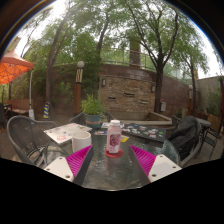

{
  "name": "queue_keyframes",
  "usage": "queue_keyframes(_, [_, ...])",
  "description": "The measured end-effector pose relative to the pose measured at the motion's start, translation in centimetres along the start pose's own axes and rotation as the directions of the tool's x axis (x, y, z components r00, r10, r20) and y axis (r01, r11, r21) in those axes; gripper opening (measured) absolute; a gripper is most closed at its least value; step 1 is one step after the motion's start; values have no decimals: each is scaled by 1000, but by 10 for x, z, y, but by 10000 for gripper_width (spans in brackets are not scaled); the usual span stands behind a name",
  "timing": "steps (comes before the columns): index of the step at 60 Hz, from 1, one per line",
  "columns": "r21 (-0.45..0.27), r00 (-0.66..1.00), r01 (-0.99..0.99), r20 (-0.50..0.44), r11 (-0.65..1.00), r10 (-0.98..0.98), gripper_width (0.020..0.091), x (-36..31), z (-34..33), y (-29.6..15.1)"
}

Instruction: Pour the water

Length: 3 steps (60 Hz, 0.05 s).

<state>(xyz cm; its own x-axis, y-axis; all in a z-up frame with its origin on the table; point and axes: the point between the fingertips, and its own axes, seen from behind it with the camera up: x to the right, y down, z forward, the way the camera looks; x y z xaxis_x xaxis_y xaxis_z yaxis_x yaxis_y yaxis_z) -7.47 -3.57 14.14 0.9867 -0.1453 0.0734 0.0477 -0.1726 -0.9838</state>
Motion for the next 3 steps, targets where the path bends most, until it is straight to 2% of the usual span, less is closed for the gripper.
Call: queue_keyframes(3, [-4,1000,-8,13,1000,8,806,-4,-18,0])
